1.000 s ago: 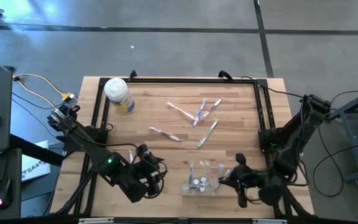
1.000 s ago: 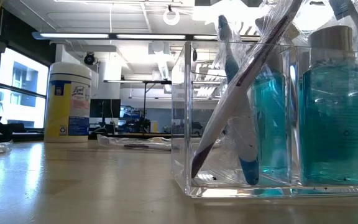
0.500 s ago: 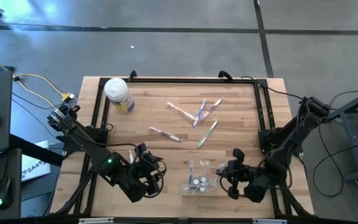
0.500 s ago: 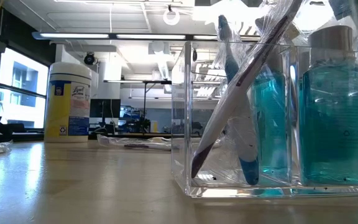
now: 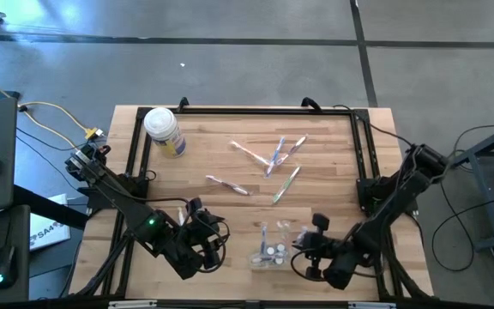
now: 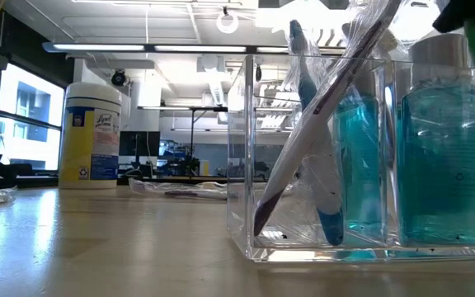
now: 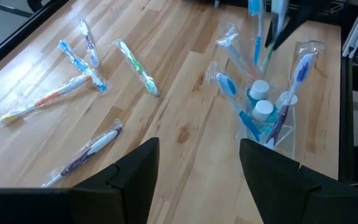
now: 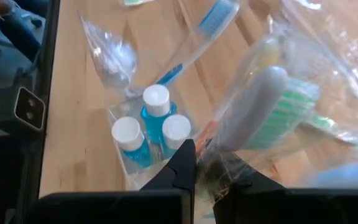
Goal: Pick & Place toothbrushing station
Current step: Put the middle green toothbrush into the transparent bin, then put the left green toothbrush into the transparent bin
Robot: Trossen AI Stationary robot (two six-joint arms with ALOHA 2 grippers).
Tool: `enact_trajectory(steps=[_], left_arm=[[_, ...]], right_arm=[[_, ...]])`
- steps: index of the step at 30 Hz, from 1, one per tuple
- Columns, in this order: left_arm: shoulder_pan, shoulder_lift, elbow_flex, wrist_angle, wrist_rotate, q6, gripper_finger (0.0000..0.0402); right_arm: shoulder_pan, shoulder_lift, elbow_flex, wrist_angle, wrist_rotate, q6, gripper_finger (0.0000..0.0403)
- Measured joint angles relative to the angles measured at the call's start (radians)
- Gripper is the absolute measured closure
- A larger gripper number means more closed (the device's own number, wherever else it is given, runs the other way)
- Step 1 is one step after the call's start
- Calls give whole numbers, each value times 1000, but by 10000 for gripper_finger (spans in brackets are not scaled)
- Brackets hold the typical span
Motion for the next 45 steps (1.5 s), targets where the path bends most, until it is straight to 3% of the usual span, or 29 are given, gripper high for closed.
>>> enact_trajectory(steps=[19,24,37,45], left_arm=[[0,0,0,0,16,-16,181],[0,0,0,0,42,-26,181],[0,0,0,0,54,-34,181],[0,1,0,0,62,-34,181]], right_arm=[[-59,64,2,54,-115,-27,376],[-58,71,-3,52,-184,-22,341],[-58,68,-2,64,-180,-47,193],[-53,64,0,66,-180,-99,180]])
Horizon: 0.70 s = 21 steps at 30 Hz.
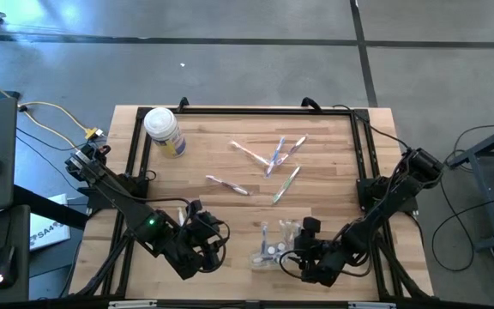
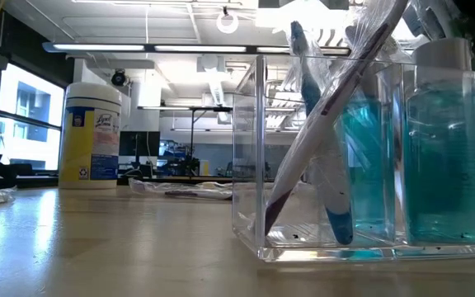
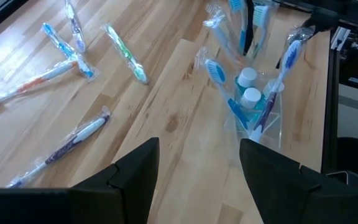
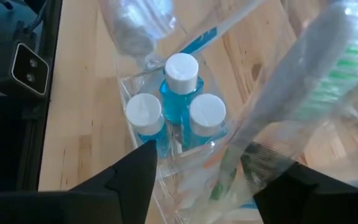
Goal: Pick & Place toothbrushing station
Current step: Put the left green toothbrush into the transparent bin
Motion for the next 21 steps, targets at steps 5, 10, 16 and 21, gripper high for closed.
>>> enact_trajectory(steps=[5,10,16,21], left_arm=[[0,0,0,0,2,0,181],[0,0,0,0,19,0,181],[0,0,0,0,26,0,181],[0,0,0,0,43,0,181]], right_arm=[[15,-7,1,0,3,-26,194],[21,-15,2,0,-9,-32,200],[27,-47,2,-8,-18,-32,200],[26,-78,2,-26,-36,-32,200]])
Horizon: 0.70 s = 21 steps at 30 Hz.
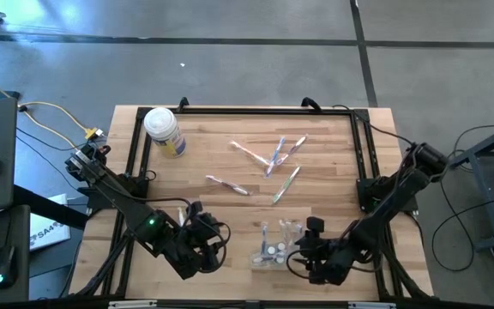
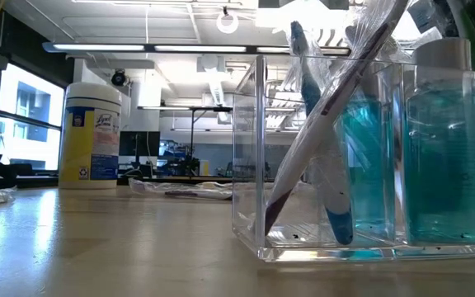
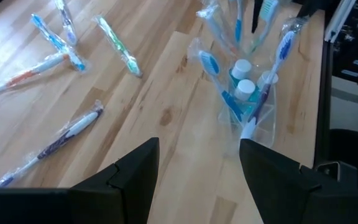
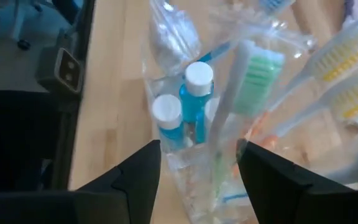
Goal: Pick & Place toothbrushing station
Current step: Put the left green toothbrush into the transparent bin
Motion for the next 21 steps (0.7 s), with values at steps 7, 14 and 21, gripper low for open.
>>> enact_trajectory(steps=[7,14,21], left_arm=[[0,0,0,-8,89,-6,181],[0,0,0,-78,139,-73,181],[-10,3,0,-307,314,-135,181]], right_arm=[[19,-44,0,-45,-41,8,200],[56,-96,0,-55,-39,21,200],[110,-126,0,-56,-32,93,200]])
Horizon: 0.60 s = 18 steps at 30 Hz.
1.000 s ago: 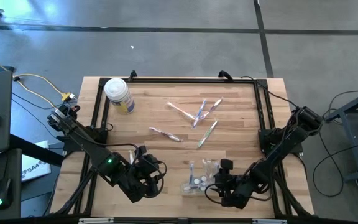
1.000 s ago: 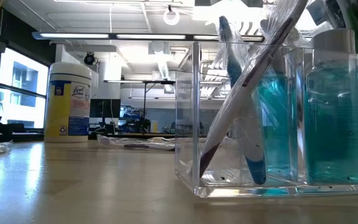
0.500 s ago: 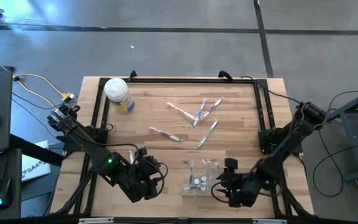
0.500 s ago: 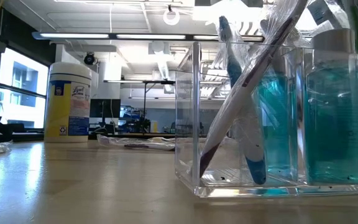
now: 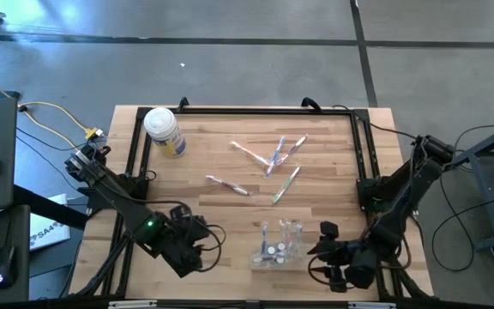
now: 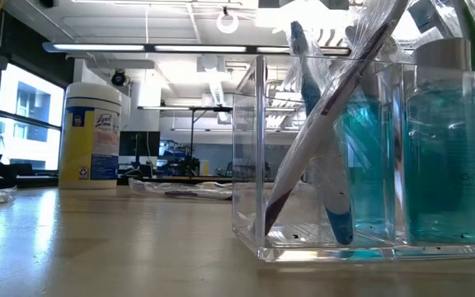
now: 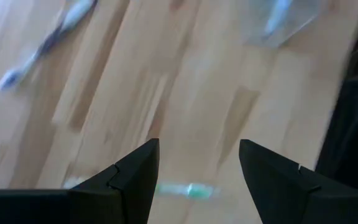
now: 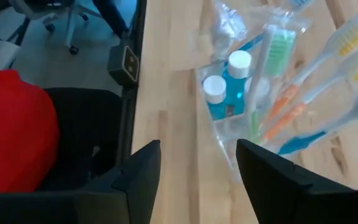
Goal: Pick & Place toothbrushing station
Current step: Put the left green toothbrush into the transparent bin
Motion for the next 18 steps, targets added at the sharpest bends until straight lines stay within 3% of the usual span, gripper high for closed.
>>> enact_trajectory(steps=[4,6,12,18], left_arm=[[-24,6,0,-116,18,-171,181],[-43,18,1,-153,23,-184,181],[-121,96,0,-288,7,16,181],[-142,199,0,-319,-4,244,181]], right_arm=[[23,0,0,0,0,36,200],[29,0,0,0,0,49,200],[46,0,0,6,-1,71,200],[48,0,0,7,-4,124,200]])
